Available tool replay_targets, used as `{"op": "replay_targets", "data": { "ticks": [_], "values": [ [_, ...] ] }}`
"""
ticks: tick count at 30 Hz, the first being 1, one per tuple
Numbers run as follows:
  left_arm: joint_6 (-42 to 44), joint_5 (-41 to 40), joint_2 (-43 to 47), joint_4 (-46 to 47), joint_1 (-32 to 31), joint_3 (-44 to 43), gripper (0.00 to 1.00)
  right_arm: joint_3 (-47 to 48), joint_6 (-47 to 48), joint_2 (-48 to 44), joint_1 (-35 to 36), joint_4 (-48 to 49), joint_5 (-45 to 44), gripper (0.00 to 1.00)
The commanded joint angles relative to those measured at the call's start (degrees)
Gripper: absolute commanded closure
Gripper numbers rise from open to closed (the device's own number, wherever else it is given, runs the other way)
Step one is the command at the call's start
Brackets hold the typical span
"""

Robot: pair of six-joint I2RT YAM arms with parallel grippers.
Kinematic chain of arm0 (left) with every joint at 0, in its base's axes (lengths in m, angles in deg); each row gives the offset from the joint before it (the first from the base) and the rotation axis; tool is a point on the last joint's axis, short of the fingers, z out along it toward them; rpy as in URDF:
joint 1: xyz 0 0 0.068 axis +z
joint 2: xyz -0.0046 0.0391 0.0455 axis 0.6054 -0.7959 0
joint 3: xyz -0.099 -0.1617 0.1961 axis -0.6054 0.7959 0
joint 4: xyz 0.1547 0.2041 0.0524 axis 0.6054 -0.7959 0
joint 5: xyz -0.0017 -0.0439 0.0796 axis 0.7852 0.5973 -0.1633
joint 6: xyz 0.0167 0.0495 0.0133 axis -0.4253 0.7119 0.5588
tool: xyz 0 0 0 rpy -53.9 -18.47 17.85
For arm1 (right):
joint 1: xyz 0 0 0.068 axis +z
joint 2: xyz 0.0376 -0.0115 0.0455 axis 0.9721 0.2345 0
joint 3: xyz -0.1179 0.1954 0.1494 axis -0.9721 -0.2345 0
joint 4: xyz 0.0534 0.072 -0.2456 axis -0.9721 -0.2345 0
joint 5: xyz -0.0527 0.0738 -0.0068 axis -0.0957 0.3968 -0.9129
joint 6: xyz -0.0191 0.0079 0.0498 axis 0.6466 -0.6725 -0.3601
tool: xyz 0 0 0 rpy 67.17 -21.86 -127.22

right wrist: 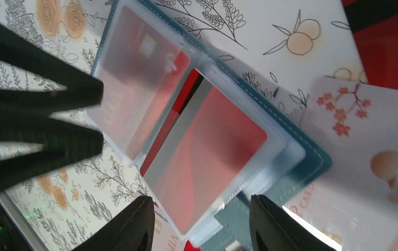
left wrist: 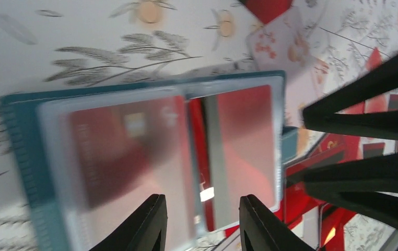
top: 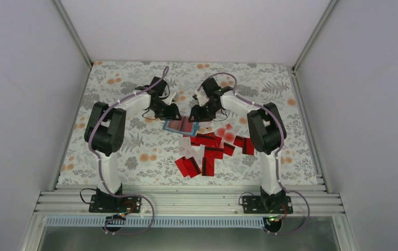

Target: Put the credit cards into the card holder

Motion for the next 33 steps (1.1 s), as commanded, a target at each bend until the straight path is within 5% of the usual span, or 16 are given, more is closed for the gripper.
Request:
{"op": "replay_targets", "data": {
  "ticks": [1, 26, 33],
  "values": [
    [-1.7, 3.6, -2.7, 2.7, -2.1, -2.2, 0.65, 3.2, 0.7, 3.9, 0.4, 1.5, 2.9, 0.53],
    [-7.3, 2.8, -10.7, 8.3, -2.4, 0.2, 0.72, -5.4, 5.5, -0.5, 0.3, -1.1, 9.3, 0.54],
    [-8.2, 2.7, -10.0, 7.9, -2.3, -0.7, 0.72, -9.3, 5.1, -3.3, 0.3, -2.0, 3.9, 0.56]
  ]
}}
